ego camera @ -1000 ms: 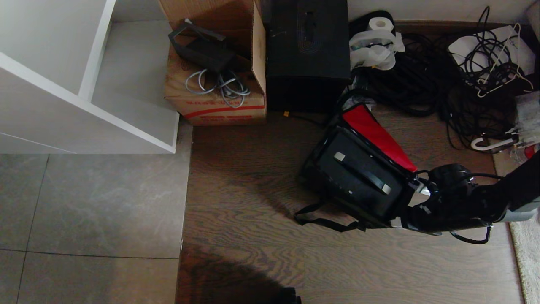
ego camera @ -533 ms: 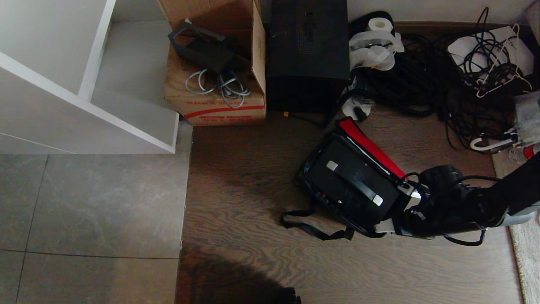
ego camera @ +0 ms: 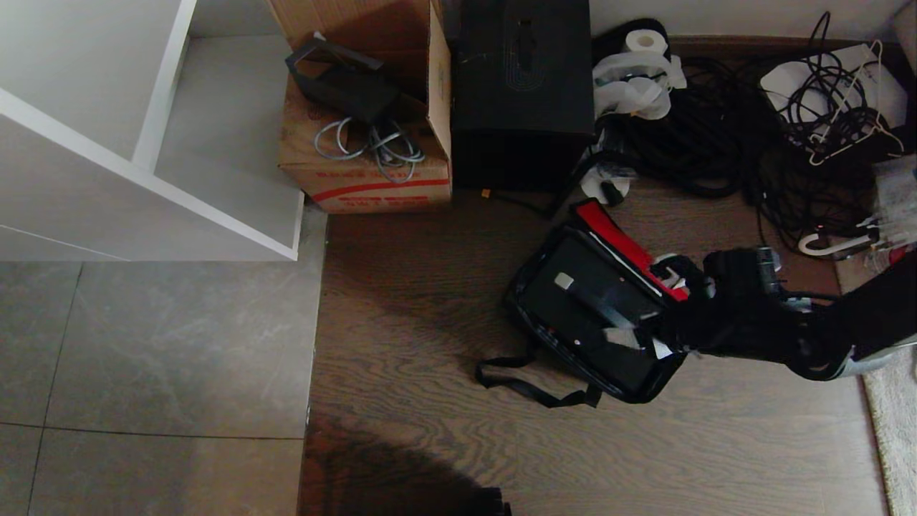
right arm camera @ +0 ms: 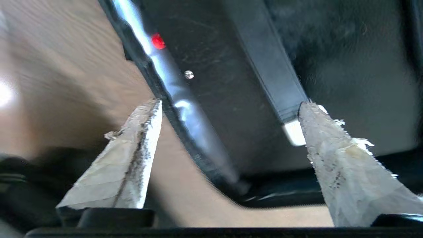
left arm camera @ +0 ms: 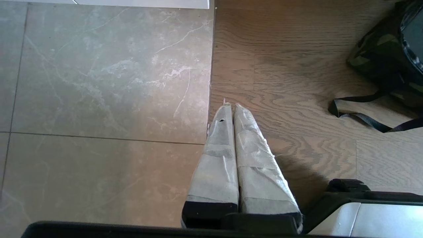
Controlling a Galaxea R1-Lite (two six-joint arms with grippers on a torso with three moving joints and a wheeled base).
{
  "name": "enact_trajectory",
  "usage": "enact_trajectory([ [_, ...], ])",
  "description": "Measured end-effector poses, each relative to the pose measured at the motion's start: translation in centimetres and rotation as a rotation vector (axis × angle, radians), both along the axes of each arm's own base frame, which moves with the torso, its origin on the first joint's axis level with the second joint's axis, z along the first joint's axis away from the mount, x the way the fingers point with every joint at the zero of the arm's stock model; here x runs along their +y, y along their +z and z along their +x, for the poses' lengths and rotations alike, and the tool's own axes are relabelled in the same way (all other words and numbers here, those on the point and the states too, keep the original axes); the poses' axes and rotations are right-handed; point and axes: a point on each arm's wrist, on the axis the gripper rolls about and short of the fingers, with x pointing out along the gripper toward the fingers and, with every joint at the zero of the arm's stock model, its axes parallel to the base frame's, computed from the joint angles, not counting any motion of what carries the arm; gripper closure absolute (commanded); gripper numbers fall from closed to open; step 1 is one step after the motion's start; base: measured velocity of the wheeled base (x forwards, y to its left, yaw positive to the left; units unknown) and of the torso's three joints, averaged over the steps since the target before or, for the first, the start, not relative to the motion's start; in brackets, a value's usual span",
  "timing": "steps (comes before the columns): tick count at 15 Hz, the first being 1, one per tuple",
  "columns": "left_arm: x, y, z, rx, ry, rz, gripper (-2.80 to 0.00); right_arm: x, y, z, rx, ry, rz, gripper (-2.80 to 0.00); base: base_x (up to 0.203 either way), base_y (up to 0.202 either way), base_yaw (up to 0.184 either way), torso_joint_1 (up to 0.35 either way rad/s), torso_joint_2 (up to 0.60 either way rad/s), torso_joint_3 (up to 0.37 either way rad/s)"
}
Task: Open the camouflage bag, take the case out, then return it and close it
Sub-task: Grip the handle
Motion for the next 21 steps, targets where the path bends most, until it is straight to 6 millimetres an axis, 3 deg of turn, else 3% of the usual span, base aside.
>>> enact_trajectory([
  [5,0.0,0.0,0.0,-0.001,0.0,0.0,0.0,4.4,-1.1,0.0,-0.183,-0.122,-0.315,-2.8,0.0,0.0,0.0,0.0,0.0,0.0],
  [8,0.0,0.0,0.0,0.0,0.0,0.0,0.0,6.6,-1.7,0.1,-0.294,-0.204,-0.397,-2.8,0.0,0.0,0.0,0.0,0.0,0.0],
  [16,0.0,0.0,0.0,0.0,0.0,0.0,0.0,8.4,-3.7,0.8,-0.341,-0.271,-0.511,-2.8,0.0,0.0,0.0,0.0,0.0,0.0],
  [21,0.0,0.0,0.0,0.0,0.0,0.0,0.0,8.0,-3.6,1.8,-0.371,-0.297,-0.545,-2.8,0.0,0.0,0.0,0.0,0.0,0.0],
])
